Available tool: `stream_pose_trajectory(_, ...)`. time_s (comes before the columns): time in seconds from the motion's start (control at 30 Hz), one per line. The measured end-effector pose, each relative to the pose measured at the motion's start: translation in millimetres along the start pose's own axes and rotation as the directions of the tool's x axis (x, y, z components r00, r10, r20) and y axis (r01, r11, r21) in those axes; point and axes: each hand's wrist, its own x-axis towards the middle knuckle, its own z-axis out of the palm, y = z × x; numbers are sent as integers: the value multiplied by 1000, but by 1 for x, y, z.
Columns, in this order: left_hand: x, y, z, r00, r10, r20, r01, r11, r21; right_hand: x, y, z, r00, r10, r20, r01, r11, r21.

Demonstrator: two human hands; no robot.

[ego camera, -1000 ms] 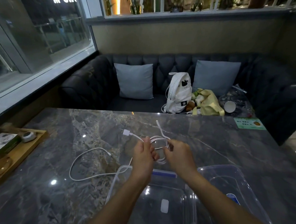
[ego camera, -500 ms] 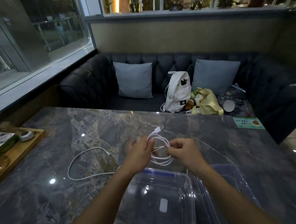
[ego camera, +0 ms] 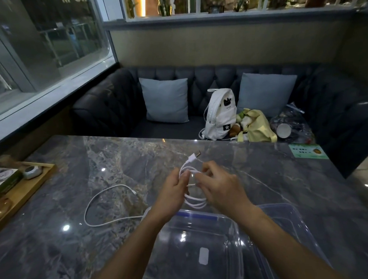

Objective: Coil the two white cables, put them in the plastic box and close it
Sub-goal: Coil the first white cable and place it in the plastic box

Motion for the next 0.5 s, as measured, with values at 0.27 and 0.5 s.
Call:
stream_pose_trajectory(0.27,-4,3,4,999,30,21,-28,993,-115,3,9,-8,989,-111,102,108,993,40)
stream_pose_trajectory(0.5,0,8,7,986,-153,69,165,962,-216,-4,7,-1,991,1,-131,19,988,152)
